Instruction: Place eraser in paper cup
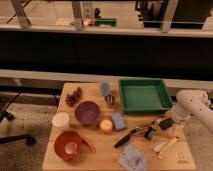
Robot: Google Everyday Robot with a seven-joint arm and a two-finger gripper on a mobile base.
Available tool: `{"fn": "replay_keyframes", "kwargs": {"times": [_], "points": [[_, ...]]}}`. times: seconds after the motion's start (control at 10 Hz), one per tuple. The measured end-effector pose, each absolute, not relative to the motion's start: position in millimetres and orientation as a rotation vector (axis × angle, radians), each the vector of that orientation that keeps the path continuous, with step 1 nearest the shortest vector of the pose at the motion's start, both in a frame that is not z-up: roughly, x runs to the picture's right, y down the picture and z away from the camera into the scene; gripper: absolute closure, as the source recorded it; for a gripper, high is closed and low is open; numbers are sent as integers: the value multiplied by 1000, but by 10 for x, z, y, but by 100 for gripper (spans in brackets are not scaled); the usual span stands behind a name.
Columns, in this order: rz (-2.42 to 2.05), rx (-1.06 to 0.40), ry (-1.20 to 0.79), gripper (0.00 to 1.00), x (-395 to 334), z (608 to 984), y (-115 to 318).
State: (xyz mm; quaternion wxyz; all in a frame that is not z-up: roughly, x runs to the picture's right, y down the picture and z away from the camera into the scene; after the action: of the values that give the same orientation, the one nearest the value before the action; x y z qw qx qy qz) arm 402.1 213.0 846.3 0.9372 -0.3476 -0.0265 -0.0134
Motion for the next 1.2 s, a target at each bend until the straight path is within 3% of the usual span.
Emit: {"fn": "replay_keyframes", "kwargs": {"times": [0.2, 0.9, 1.0, 1.2], "points": [[-34, -713, -56, 25, 3996, 8480, 2133], [-34, -715, -61, 94, 3982, 8491, 2150], [-35, -713, -62, 99, 3976, 8482, 2135], [-38, -707, -68, 100, 3942, 8460, 2085]]}}
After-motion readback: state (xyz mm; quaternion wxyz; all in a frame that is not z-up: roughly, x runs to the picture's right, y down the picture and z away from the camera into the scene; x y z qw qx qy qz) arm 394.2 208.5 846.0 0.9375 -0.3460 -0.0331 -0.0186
